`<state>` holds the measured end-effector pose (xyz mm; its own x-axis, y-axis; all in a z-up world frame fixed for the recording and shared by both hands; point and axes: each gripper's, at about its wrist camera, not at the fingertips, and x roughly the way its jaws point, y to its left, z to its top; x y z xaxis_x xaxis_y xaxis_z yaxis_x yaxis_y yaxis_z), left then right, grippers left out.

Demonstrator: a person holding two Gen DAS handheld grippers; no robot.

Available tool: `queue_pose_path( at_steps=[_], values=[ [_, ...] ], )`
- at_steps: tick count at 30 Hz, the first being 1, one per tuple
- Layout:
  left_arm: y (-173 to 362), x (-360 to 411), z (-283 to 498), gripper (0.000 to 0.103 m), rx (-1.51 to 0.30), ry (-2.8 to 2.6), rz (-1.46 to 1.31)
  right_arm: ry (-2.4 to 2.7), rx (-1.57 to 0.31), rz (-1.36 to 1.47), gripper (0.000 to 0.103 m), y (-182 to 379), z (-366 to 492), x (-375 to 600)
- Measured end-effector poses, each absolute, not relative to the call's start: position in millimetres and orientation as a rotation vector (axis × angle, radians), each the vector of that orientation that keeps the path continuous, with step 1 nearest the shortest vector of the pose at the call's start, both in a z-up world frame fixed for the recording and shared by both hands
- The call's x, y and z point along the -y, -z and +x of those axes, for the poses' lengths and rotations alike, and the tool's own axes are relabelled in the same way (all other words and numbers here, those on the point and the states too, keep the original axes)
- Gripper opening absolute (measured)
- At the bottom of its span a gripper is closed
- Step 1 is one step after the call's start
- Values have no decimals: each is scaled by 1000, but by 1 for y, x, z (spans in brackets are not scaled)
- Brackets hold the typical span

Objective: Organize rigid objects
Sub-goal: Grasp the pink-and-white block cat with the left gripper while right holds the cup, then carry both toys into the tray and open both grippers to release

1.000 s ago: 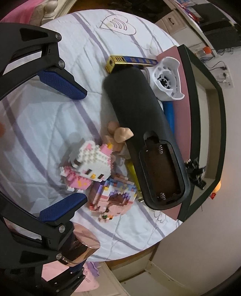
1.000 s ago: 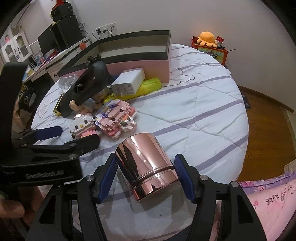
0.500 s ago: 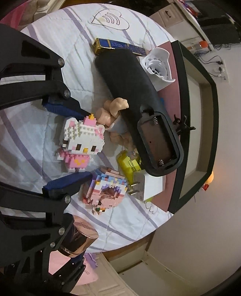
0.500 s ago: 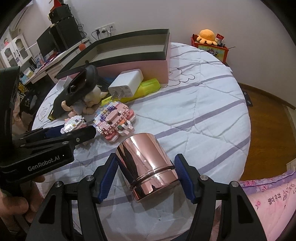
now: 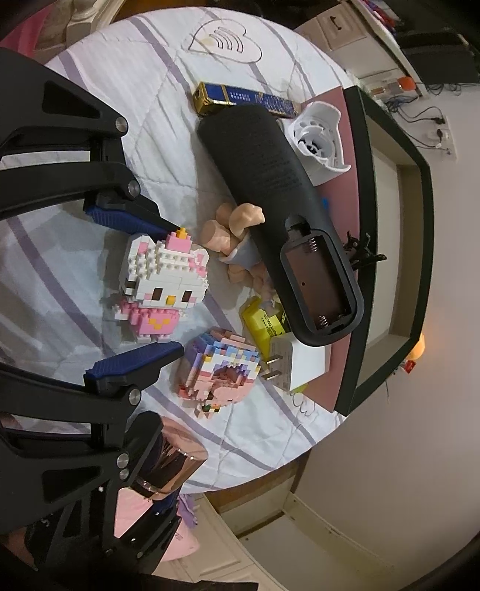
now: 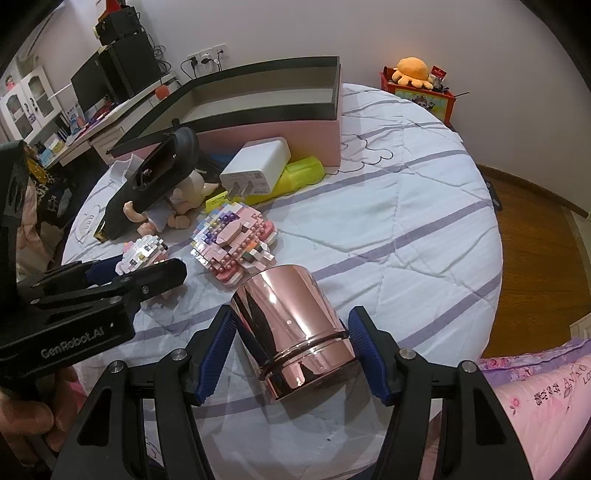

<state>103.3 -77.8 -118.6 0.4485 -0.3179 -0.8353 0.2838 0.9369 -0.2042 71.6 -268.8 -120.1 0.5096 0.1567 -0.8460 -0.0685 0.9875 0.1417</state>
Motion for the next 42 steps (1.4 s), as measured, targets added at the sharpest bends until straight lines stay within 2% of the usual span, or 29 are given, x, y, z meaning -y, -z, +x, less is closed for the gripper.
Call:
queue_pose_path(
  at_steps=[11,20,32,37,42],
  values=[
    [81,53,91,56,-989,368,-51,-171,-1008,108,65,104,73,258],
    [37,24,115,56,-908,333,-70,-216,-939,92,65,65,95,246],
    [-14,17,216,56,-787,267,-22,-264,-841,45,65,11,200,232],
    [-5,30,275,56,-806,260,6,-240,-865,55,65,13,263,235],
    [21,44,327,56,-867,262,9,-213,-946,82,65,40,316,239]
  ],
)
